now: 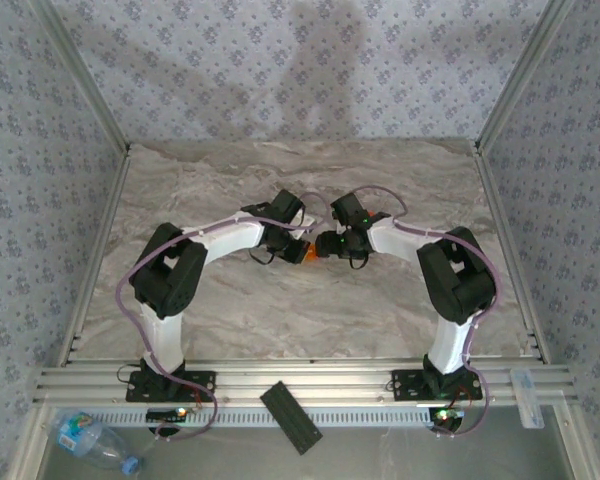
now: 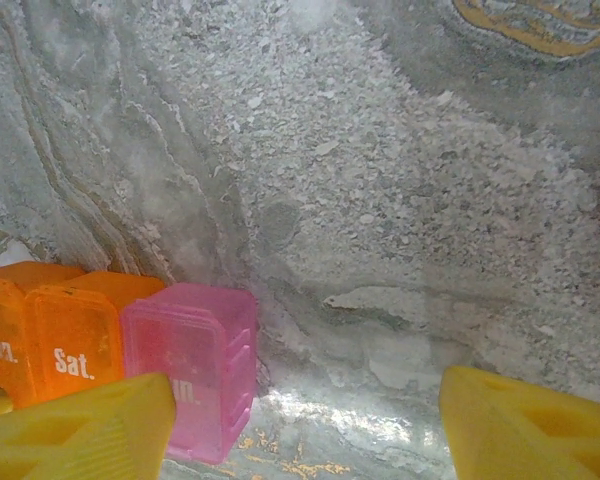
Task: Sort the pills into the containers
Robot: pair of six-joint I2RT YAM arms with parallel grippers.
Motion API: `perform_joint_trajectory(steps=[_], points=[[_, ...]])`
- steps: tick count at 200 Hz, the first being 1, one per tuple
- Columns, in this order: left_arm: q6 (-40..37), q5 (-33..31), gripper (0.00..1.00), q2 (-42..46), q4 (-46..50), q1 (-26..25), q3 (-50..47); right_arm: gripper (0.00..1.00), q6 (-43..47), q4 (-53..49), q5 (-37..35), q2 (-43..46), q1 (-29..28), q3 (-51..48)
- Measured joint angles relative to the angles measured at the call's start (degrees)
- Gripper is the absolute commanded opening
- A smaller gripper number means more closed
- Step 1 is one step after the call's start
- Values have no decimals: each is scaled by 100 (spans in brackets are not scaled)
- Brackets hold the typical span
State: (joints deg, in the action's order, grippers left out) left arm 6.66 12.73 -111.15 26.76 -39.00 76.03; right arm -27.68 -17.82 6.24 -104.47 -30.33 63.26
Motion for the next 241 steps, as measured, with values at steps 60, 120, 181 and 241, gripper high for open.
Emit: perform_joint_trajectory(steps=[60, 120, 181, 241], points=[[-15, -116, 0, -68, 15, 37, 140, 72, 0, -17, 2, -72, 11, 87], [-15, -232, 0, -214, 13, 76, 361, 72, 2, -39, 24, -136, 11, 173], [-15, -315, 0, -267, 9, 103, 446, 72, 2, -44, 24, -144, 11, 181], [-15, -313, 0, -267, -20, 105, 417, 72, 0, -96, 28, -195, 24, 256]])
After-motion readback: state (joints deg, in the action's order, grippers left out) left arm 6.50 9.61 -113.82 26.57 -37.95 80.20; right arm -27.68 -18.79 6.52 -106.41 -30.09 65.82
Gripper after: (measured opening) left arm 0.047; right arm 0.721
